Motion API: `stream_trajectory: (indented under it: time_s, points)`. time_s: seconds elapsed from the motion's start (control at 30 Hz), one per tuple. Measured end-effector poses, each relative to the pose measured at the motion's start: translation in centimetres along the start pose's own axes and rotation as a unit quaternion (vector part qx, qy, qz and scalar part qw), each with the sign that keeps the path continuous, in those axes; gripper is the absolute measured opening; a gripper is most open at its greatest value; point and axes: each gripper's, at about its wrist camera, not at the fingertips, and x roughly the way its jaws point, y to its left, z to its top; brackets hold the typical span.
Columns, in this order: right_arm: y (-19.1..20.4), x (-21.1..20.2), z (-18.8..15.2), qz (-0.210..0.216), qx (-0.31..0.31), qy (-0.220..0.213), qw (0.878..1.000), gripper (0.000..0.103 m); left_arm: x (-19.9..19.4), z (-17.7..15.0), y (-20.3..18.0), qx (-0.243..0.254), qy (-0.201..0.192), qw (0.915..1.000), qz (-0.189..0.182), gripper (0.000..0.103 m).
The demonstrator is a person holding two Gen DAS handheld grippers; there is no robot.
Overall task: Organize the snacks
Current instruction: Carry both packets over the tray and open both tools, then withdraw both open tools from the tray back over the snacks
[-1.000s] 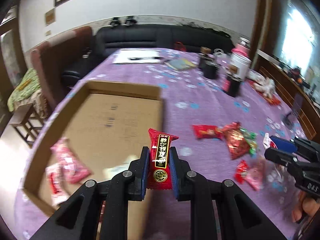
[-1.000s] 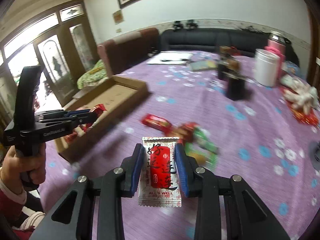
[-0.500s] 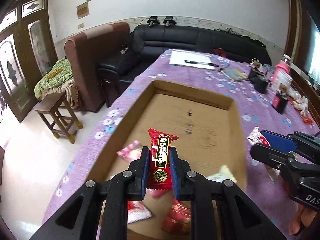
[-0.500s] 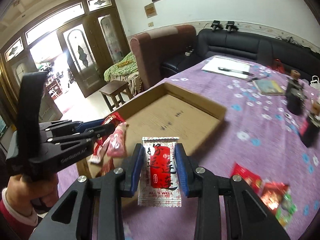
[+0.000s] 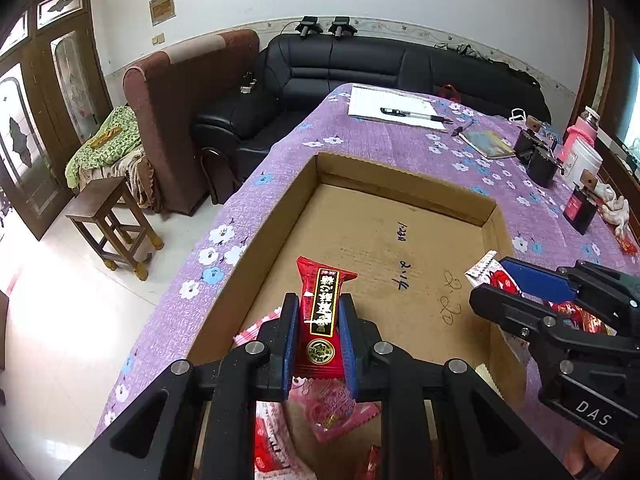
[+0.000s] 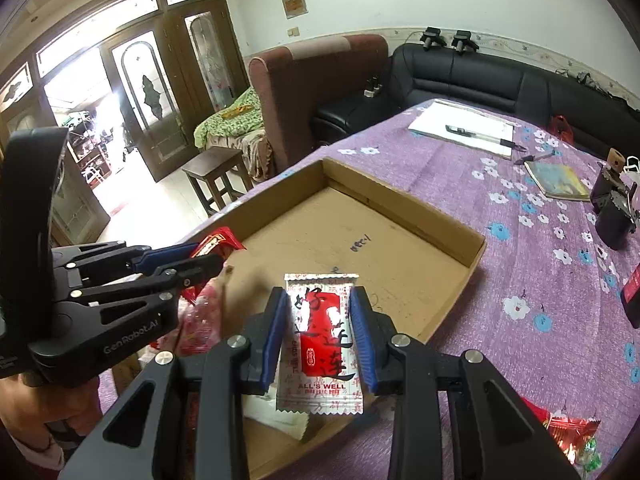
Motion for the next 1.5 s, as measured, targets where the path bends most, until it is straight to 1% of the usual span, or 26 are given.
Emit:
stream_trajectory:
  time_s: [0.27, 0.53, 0.73, 0.83, 0.87, 0.93, 1.0, 1.07, 1.23, 1.3, 1.33, 1.37, 1.4, 1.43, 1.5]
  points:
    - [-0.5, 0.4, -0.1, -0.001, 0.001, 0.004, 1.0, 0.032, 0.8, 0.3, -0.2, 0.003, 0.007, 1.0, 0.002, 0.02]
    - [-0.5, 1.6, -0.1, -0.002, 0.001, 0.018, 1.0, 0.032, 2.8, 0.9, -0.1, -0.008, 0.041, 0.9991, 0.004, 0.02]
    - [-0.4, 2.0, 0.0, -0.004, -0.002, 0.025, 1.0, 0.032, 3.1, 1.0, 0.2, -0.022, 0.051, 0.9984, 0.009, 0.023]
    - [-0.3, 2.2, 0.0, -0.008, -0.005, 0.029, 1.0, 0.033, 3.1, 0.9, 0.2, -0.024, 0.053, 0.9982, 0.009, 0.032]
    - [-0.4, 2.3, 0.0, -0.007, -0.004, 0.03, 1.0, 0.035, 3.1, 0.9, 0.2, -0.023, 0.053, 0.9983, 0.011, 0.034]
    - [-0.5, 2.2, -0.1, -0.01, -0.001, 0.03, 1.0, 0.036, 2.9, 0.9, 0.1, -0.022, 0.052, 0.9983, 0.01, 0.047]
    - [-0.7, 2.2, -0.2, -0.008, 0.004, 0.03, 1.0, 0.043, 2.6, 0.8, 0.1, -0.022, 0.048, 0.9986, 0.012, 0.05]
    - [-0.7, 2.0, -0.2, -0.01, 0.004, 0.028, 1.0, 0.053, 2.4, 0.8, 0.1, -0.024, 0.046, 0.9986, 0.01, 0.05]
    - [-0.7, 0.4, -0.4, -0.013, 0.003, 0.014, 1.0, 0.054, 0.5, 0.7, 0.1, -0.032, 0.029, 0.9991, -0.001, 0.05]
    - [-1.1, -1.6, -0.7, -0.014, 0.013, -0.003, 1.0, 0.055, -0.8, 0.5, -0.4, -0.033, 0.018, 0.9991, -0.018, 0.05]
    - [-1.3, -2.8, -1.0, -0.016, 0.016, -0.014, 1.0, 0.061, -1.7, 0.4, -0.8, -0.03, 0.008, 0.9992, -0.027, 0.056]
    - [-1.5, -3.8, -1.3, -0.023, 0.017, -0.021, 0.999, 0.072, -2.7, 0.2, -1.4, -0.024, -0.001, 0.9992, -0.032, 0.06]
    - [-1.7, -5.2, -1.9, -0.035, 0.018, -0.032, 0.999, 0.079, -3.2, 0.1, -1.8, -0.022, -0.008, 0.9991, -0.036, 0.066]
    - [-2.0, -6.2, -2.4, -0.043, 0.021, -0.039, 0.998, 0.089, -4.1, -0.2, -2.4, -0.019, -0.017, 0.9987, -0.044, 0.07]
    - [-2.8, -9.0, -4.0, -0.054, 0.032, -0.055, 0.997, 0.09, -5.3, -0.5, -3.7, -0.013, -0.025, 0.9979, -0.059, 0.074]
